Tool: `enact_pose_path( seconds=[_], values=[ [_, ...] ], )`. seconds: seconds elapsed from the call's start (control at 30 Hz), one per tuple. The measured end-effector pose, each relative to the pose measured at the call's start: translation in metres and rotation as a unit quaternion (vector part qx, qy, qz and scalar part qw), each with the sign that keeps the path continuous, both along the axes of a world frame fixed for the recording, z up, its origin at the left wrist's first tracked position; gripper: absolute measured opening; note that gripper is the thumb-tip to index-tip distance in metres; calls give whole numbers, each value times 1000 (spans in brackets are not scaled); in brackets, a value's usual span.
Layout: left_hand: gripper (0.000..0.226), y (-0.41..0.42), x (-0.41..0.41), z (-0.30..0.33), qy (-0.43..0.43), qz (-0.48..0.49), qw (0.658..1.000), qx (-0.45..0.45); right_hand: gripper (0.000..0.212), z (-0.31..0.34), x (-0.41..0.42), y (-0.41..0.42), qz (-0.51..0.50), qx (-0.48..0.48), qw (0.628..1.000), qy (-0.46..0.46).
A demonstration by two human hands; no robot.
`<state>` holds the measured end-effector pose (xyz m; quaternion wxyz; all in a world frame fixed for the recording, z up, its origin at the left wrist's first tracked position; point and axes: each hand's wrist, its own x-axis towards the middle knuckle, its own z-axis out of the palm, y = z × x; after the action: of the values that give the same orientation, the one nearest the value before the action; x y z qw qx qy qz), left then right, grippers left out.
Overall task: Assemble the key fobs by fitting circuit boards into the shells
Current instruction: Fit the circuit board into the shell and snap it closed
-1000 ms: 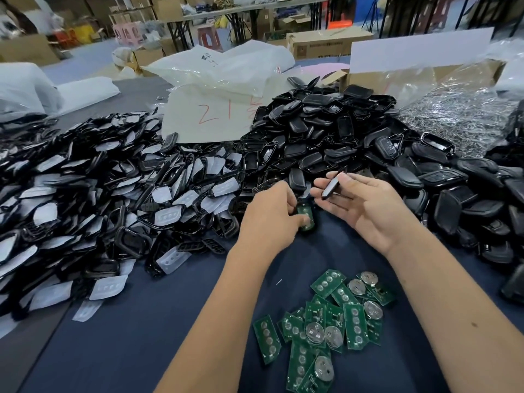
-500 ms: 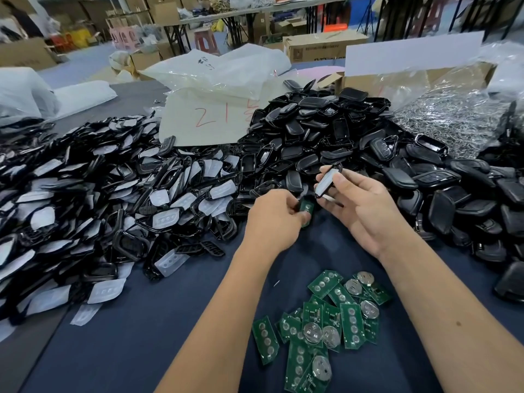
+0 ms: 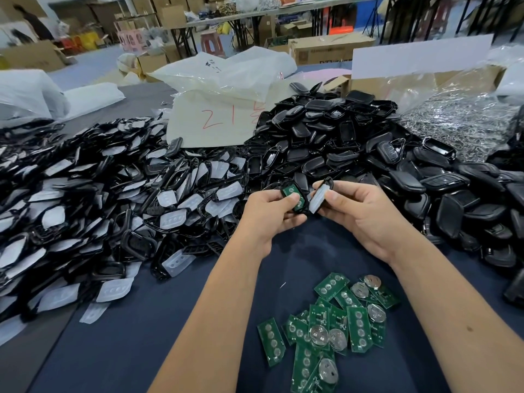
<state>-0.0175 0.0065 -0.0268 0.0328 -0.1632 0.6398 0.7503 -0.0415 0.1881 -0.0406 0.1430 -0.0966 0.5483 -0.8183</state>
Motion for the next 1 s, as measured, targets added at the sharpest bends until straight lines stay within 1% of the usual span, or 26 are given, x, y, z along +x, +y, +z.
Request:
enact_pose_path(
  seconds=[0.17, 0.33, 0.4, 0.43, 0.5, 0.57, 0.63, 0.7, 0.77, 0.83, 0.93, 1.0],
  values=[
    [17, 0, -1, -3, -1, 5, 1000, -17, 36, -1, -1, 0, -10, 1, 1000, -1],
    [13, 0, -2, -3, 5, -1, 1000, -27, 35, 0, 0, 1, -8, 8, 1000, 4],
    [17, 1, -2, -3, 10, -4, 999, -36, 35, 1, 0, 1, -7, 10, 1000, 4],
    [18, 1, -1, -3, 15, -5, 999, -40, 35, 1, 0, 1, -7, 11, 1000, 4],
    [15, 2, 1, -3, 34, -7, 998, -50, 36, 1, 1, 0, -16, 18, 1000, 5],
    [14, 4, 3, -3, 70, -8, 995, -76, 34, 2, 1, -1, -29, 24, 999, 5],
    [9, 6, 6, -2, 109, -8, 987, -119, 23, 1, 1, -1, -41, 29, 999, 3],
    [9, 9, 7, -2, 149, -2, 972, -181, 17, 0, 0, -2, -54, 45, 998, 7],
    [12, 13, 7, -3, 182, 7, 954, -237, 15, -1, 0, -3, -67, 63, 996, 14],
    [12, 15, 7, -4, 202, 10, 941, -272, 13, -3, 1, -5, -81, 74, 994, 19],
    [9, 16, 6, -5, 215, -5, 930, -299, 10, -4, 1, -7, -101, 81, 991, 21],
    [13, 17, 6, -4, 227, -21, 919, -322, 9, -4, 1, -8, -106, 83, 991, 25]
  ],
)
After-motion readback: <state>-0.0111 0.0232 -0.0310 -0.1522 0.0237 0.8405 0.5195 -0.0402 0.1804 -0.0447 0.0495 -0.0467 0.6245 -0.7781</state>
